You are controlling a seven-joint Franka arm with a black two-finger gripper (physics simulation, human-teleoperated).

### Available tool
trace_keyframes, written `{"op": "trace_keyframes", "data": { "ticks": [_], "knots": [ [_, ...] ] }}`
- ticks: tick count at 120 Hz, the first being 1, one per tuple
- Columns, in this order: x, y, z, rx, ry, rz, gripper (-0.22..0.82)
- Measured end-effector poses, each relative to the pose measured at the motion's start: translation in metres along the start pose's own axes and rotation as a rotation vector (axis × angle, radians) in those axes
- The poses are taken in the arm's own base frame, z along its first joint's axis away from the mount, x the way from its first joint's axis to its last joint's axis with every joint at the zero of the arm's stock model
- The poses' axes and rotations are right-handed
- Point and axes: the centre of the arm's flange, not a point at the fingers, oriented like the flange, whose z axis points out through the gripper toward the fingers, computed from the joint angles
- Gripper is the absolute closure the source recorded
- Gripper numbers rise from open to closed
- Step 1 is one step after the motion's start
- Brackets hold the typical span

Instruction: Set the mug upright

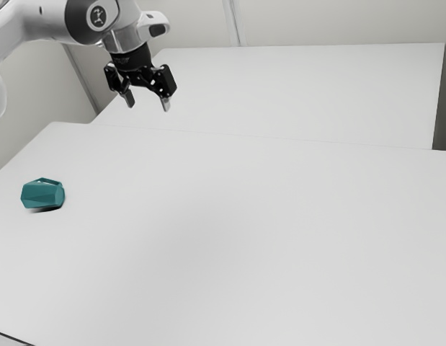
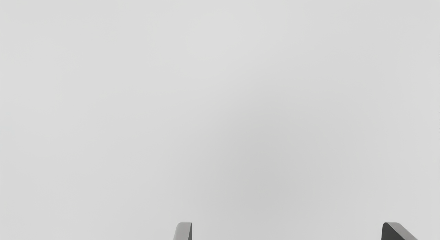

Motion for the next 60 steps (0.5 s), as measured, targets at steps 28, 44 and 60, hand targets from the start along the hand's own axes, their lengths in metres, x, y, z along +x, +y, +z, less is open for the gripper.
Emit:
{"op": "trace_keyframes", "data": {
  "ticks": [28, 44, 60],
  "knots": [
    [-0.003, 0.008, -0.002, -0.004, 0.001, 0.016, 0.00],
    [-0.012, 0.000, -0.011, -0.029, 0.009, 0.003, 0.00],
    [-0.014, -0.008, -0.011, -0.067, 0.007, -0.015, 0.00]
  ]
}}
